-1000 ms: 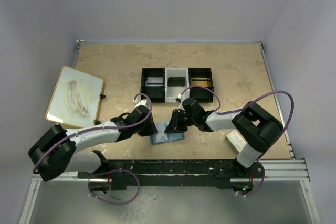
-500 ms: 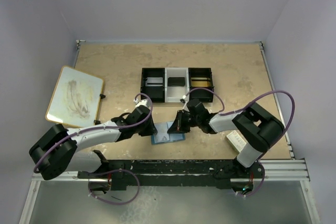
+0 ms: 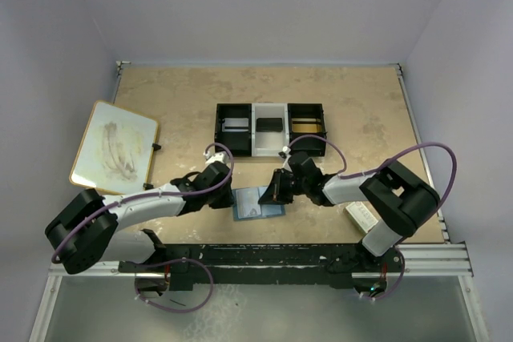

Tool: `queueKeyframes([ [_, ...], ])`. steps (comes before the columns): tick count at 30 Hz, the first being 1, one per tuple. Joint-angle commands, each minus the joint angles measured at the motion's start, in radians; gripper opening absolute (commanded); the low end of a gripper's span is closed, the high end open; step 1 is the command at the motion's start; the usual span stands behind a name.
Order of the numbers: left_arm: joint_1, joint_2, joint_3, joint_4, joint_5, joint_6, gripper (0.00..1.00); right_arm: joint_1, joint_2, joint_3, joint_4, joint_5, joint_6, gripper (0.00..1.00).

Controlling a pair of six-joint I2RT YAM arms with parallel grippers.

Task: Take the credit cards out of the card holder
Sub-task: Adjust the card holder at the center of the board.

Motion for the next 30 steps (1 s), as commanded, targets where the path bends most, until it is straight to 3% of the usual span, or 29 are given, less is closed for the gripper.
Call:
queueKeyframes([
  [1, -0.002, -0.045, 0.040, -0.054, -0.057, 0.024, 0.08, -0.009, -0.031, -0.007, -0.031, 0.042, 0.016, 0.04],
  [7, -0.002, -0.125, 0.040, -0.014, -0.049, -0.004, 0.17, -0.023, 0.017, -0.014, -0.062, 0.061, 0.035, 0.13],
  [12, -0.002, -0.107, 0.048, -0.003, -0.036, -0.007, 0.17, -0.025, -0.017, 0.011, -0.151, 0.139, -0.004, 0.32],
  [20, -0.002, -0.081, 0.057, 0.046, 0.005, -0.008, 0.17, -0.025, -0.013, -0.008, -0.128, 0.115, 0.020, 0.11],
  [30, -0.002, -0.097, 0.060, 0.031, -0.020, -0.013, 0.17, -0.024, -0.091, 0.016, -0.096, 0.133, -0.040, 0.22],
])
